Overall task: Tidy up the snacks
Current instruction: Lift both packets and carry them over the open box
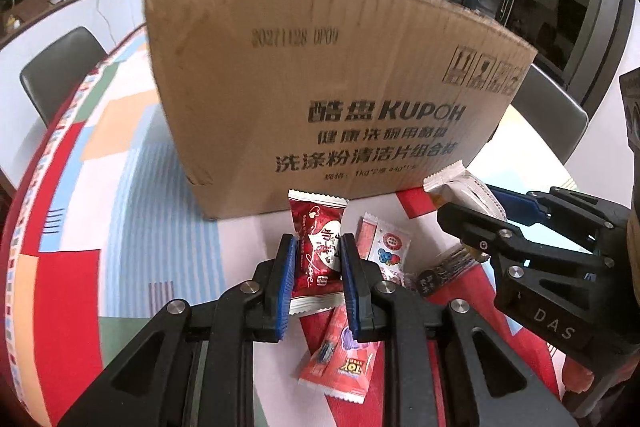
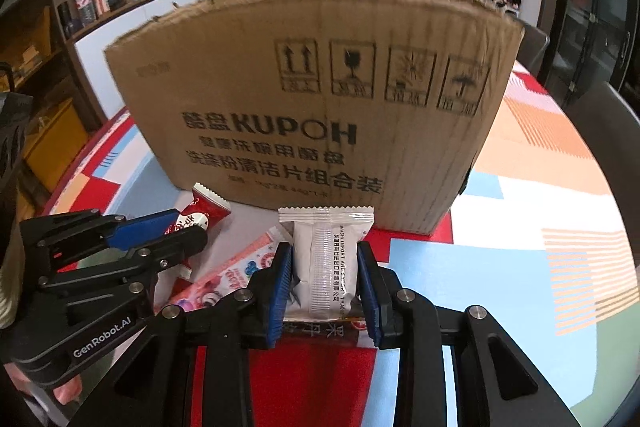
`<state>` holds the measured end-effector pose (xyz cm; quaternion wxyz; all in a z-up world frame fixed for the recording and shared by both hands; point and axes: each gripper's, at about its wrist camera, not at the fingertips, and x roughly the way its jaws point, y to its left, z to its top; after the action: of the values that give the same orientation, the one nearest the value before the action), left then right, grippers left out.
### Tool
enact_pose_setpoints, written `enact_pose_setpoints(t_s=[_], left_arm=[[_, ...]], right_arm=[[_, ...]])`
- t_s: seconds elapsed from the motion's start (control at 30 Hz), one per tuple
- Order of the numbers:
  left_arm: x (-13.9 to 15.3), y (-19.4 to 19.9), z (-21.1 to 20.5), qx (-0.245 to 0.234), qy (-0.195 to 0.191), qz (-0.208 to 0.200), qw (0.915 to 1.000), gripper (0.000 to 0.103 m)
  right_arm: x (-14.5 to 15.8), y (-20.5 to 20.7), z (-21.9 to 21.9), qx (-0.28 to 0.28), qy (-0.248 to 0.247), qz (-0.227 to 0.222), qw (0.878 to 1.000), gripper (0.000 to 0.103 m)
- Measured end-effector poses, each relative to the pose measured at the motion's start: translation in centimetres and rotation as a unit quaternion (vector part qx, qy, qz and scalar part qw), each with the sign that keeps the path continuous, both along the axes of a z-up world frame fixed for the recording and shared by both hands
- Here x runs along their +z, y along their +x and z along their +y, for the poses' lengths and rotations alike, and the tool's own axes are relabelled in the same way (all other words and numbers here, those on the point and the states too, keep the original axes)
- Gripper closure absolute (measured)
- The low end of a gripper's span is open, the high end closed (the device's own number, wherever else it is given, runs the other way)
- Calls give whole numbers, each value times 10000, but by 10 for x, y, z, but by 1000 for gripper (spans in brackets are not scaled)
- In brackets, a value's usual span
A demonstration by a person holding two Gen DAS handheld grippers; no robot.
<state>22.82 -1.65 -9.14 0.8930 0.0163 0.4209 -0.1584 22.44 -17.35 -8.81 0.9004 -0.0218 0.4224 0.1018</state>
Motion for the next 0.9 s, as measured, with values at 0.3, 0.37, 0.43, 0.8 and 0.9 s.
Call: enact_pose_setpoints(t_s=[0.3, 0.37, 0.43, 0.8, 0.9], left_arm=[[38, -29, 8, 54, -126, -431, 9990, 80], [46, -30, 5, 72, -140, -537, 9984, 80], [54, -32, 2, 88, -140, -622, 9979, 80], [88, -35, -1, 121, -189, -1072, 9940, 80], [99, -35, -2, 115, -200, -1203, 9925, 80]], right_arm=[[29, -14, 0, 122, 152, -308, 9993, 70], [36, -18, 0, 139, 180, -396, 9990, 70], [43, -22, 0, 154, 222, -489, 9984, 70], [82, -36, -4, 123, 255, -1070, 9939, 70], [94, -38, -7, 83, 272, -1231, 9920, 70]])
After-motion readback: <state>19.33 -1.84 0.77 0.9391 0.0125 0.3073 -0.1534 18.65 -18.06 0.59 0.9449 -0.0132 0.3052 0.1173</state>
